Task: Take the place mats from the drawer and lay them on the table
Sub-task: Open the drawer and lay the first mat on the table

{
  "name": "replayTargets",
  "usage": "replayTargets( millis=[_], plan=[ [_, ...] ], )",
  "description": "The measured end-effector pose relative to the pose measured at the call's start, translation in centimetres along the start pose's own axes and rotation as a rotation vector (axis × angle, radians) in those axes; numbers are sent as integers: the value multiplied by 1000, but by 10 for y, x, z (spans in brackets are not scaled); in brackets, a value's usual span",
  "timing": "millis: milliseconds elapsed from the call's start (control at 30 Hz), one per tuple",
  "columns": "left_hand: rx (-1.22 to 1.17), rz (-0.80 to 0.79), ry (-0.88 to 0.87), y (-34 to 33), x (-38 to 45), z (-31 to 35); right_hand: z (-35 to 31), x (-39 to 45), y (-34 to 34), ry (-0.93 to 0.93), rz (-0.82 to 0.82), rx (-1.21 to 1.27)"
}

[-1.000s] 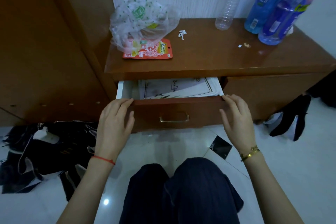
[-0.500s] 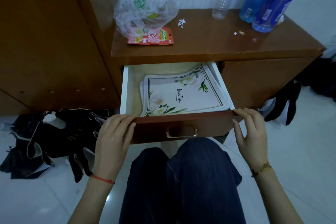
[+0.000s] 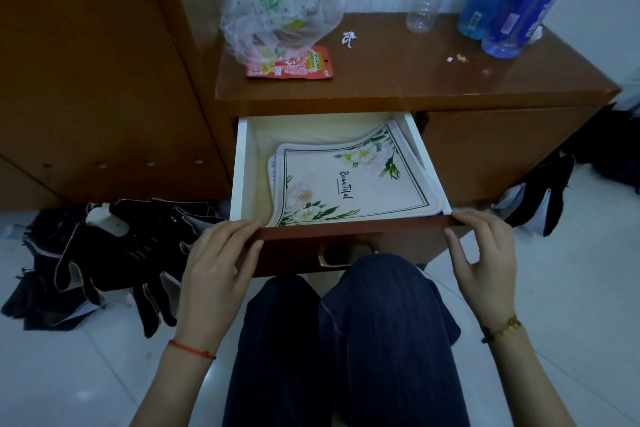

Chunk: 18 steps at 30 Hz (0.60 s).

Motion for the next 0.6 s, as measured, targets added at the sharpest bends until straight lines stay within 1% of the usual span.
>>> replayTargets(
  millis=[200, 333, 433, 500, 600],
  plan=[
    [-89, 29, -27, 0, 35, 16, -6, 32, 3, -94, -58, 71],
    [-80, -11, 8, -21, 76, 21, -7, 63, -11, -171, -98, 84],
    [-81, -50, 42, -43, 100, 21, -5, 84, -28, -184, -169, 84],
    [-72, -73, 104, -57, 110, 17, -4, 94, -40, -195, -217, 91],
    [-78, -154, 251, -70, 118, 8, -3, 101, -52, -248, -295, 58]
  ],
)
Point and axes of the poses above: each hand's wrist, its own x-axis towards the middle knuckle, its own y-axis out of the back of the hand, z = x × y, the point moved 2 cm from there along x, towards the middle knuckle, and after that the axes turned 2 degrees about -x, right-handed, at the moved point
